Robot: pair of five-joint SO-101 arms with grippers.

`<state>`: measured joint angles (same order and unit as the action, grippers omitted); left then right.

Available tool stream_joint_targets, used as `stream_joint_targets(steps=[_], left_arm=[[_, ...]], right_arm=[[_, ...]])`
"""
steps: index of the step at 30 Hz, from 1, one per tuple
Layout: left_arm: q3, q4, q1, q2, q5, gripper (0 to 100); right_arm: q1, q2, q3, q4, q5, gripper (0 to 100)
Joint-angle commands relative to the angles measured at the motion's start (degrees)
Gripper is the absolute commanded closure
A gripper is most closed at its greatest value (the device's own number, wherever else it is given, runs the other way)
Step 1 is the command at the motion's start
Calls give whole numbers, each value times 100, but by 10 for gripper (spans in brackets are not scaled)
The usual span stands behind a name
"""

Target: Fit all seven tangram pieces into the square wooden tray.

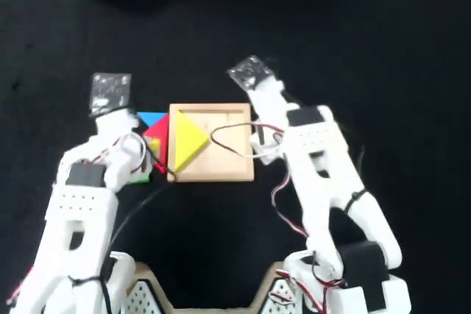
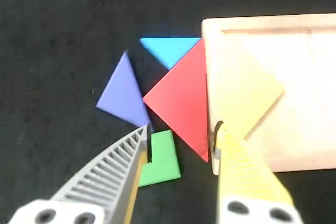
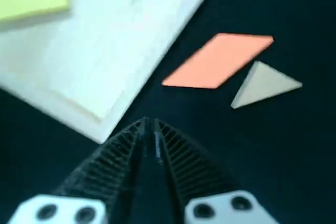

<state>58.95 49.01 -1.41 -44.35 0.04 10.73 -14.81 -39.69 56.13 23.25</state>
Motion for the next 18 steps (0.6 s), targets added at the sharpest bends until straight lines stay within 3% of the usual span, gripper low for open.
stream_joint_targets(steps=[1, 5, 18], left_arm=[[-963, 97, 163, 967, 53, 735], [-1508, 79, 13, 2057, 624, 643], [-3600, 79, -549, 5160, 642, 668]], right_arm=[[-158, -295, -787, -1231, -457, 987], [-176, -303, -1077, -1705, -475, 987], [-176, -295, -1596, -2409, -440, 987]])
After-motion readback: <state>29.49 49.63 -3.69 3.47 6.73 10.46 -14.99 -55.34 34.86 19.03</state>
